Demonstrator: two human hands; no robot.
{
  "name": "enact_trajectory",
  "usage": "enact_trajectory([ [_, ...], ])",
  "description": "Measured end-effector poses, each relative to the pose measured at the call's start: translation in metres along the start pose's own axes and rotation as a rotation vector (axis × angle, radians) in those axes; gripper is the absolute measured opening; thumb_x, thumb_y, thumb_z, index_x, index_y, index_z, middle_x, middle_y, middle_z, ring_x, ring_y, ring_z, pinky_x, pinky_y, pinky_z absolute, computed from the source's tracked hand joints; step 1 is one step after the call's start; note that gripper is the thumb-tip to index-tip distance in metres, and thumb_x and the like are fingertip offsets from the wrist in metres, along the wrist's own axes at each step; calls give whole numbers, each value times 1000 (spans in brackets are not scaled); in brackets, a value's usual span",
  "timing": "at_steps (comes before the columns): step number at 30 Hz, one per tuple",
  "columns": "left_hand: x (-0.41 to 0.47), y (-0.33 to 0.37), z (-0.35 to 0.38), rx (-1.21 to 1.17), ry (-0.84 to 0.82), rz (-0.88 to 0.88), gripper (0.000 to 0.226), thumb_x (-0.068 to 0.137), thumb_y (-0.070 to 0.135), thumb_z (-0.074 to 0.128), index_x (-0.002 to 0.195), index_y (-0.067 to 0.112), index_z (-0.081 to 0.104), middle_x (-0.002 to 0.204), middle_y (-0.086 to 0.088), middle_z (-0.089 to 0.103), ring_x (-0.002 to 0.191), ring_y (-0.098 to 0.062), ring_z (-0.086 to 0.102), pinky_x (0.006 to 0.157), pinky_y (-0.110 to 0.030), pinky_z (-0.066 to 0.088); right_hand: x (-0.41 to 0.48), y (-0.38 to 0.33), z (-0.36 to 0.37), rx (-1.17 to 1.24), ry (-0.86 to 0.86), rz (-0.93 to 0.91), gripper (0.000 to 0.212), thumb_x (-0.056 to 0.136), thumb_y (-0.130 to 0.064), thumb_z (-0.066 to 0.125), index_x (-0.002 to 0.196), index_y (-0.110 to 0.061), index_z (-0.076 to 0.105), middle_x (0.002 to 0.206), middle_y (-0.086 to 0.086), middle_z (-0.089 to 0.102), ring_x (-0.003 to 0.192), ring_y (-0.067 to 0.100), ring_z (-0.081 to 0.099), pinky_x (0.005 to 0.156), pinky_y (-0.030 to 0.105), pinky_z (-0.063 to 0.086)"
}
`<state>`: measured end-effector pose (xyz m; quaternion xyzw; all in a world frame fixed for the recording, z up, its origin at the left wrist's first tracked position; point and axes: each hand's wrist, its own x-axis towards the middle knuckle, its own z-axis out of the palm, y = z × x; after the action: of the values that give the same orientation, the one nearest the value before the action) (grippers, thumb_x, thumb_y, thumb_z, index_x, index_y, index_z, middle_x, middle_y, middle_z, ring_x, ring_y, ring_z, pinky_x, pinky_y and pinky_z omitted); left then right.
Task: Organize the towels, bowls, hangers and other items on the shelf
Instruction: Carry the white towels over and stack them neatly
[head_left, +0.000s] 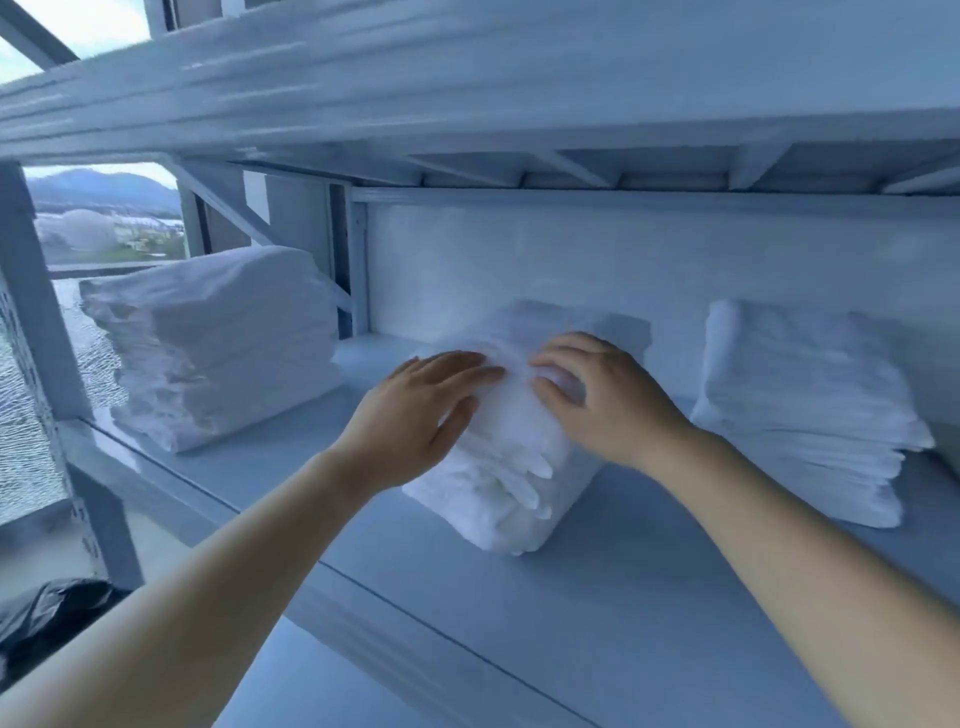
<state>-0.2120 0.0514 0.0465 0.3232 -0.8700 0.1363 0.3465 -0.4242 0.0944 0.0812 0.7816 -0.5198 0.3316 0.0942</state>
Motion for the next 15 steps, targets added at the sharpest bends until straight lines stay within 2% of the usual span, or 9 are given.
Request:
enact_trajectory([
  [4, -4, 6, 3, 35, 17, -53, 40, 96, 19, 42, 134, 24, 49, 141, 1, 47, 127, -21, 45, 106, -35, 35, -18, 23, 2, 92, -40, -81, 31, 95, -26, 48, 124, -21, 58, 134, -7, 47, 123, 5, 41, 94, 6, 25],
  [7, -5, 17, 0, 98, 46, -46, 41, 92, 16, 48, 132, 24, 51, 139, 1, 48, 125, -21, 47, 103, -41, 40, -25, 36, 3, 130, 23, -129, 31, 95, -17, 47, 123, -21, 59, 135, -5, 46, 125, 6, 41, 95, 8, 27],
  [8, -7, 21, -1, 116, 72, -26, 43, 89, 13, 50, 131, 23, 52, 138, 1, 50, 123, -20, 49, 100, -39, 42, -27, 41, 4, 129, 44, -143, 33, 94, -13, 47, 124, -21, 59, 135, -4, 46, 125, 7, 41, 95, 8, 28],
  [10, -13, 29, 0, 164, 92, 6, 55, 81, 5, 55, 131, 27, 50, 136, 4, 51, 117, -17, 52, 85, -30, 47, -30, 52, 6, 115, 61, -165, 42, 90, -2, 47, 126, -22, 57, 136, -3, 45, 125, 7, 40, 94, 5, 27],
  [12, -22, 33, 6, 179, 28, -26, 81, 70, -4, 57, 139, 33, 38, 144, 9, 42, 122, -15, 48, 75, -24, 47, -33, 63, 9, 105, 23, -172, 59, 82, 5, 50, 132, -27, 50, 139, -6, 40, 127, 3, 34, 92, -2, 23],
  [13, -26, 33, 9, 186, -18, -46, 93, 65, -7, 57, 143, 35, 28, 149, 12, 32, 129, -13, 41, 80, -24, 46, -35, 67, 10, 96, -6, -183, 67, 79, 5, 52, 135, -31, 44, 142, -9, 35, 129, 1, 30, 92, -1, 23],
  [15, -35, 31, 14, 229, -88, -41, 107, 60, -9, 58, 148, 32, 13, 155, 11, 15, 141, -9, 20, 102, -26, 36, -38, 75, 15, 66, -65, -227, 84, 75, 1, 59, 141, -40, 28, 148, -16, 22, 134, -1, 21, 91, 10, 33],
])
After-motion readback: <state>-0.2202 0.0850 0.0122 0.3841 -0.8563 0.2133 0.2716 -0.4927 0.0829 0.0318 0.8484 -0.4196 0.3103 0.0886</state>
